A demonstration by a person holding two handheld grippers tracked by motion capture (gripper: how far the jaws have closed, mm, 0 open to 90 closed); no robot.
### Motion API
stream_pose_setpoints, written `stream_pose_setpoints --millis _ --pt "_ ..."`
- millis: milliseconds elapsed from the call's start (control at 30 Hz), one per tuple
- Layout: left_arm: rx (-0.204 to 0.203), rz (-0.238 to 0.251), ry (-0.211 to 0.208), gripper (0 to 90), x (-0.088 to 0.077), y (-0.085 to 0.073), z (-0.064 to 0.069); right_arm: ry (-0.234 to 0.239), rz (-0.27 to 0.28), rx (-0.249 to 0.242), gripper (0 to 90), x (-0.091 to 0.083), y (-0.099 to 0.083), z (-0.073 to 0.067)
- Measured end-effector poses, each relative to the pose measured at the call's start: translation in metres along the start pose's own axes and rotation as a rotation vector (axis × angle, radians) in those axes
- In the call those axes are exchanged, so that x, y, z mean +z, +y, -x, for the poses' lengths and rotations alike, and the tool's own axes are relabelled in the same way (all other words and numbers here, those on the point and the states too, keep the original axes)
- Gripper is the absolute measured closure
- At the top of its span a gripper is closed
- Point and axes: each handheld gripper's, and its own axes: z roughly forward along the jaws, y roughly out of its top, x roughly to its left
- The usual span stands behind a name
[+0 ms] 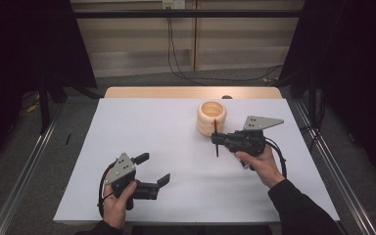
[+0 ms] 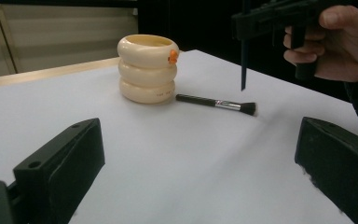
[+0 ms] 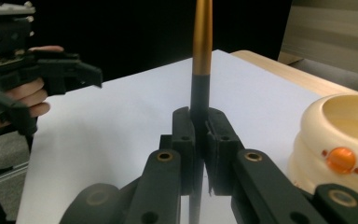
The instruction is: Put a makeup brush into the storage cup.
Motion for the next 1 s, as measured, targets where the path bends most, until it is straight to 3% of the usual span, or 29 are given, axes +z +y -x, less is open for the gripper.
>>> stream_pose_setpoints --millis 200,300,500,600,1000 --pt "-0.012 -0.004 0.016 1.3 0.001 -0.004 -0.005 -0.031 0.006 0.005 83.6 0.003 0.007 0.016" --pt "-0.042 0.006 0.021 1.6 0.0 -0.006 -0.008 -0.058 0.01 0.016 83.6 0.003 0.009 0.026" --pt "-0.021 0.0 0.03 1.5 0.001 -0.007 -0.01 -0.099 0.025 0.03 83.6 0.0 0.019 0.04" --pt "-0.029 -0.002 0.029 1.5 0.002 -0.007 -0.01 -0.106 0.027 0.03 83.6 0.002 0.025 0.047" --pt "-0.024 -0.004 0.02 1.8 0.0 -0.007 -0.014 -0.153 0.017 0.031 83.6 0.022 0.049 0.074"
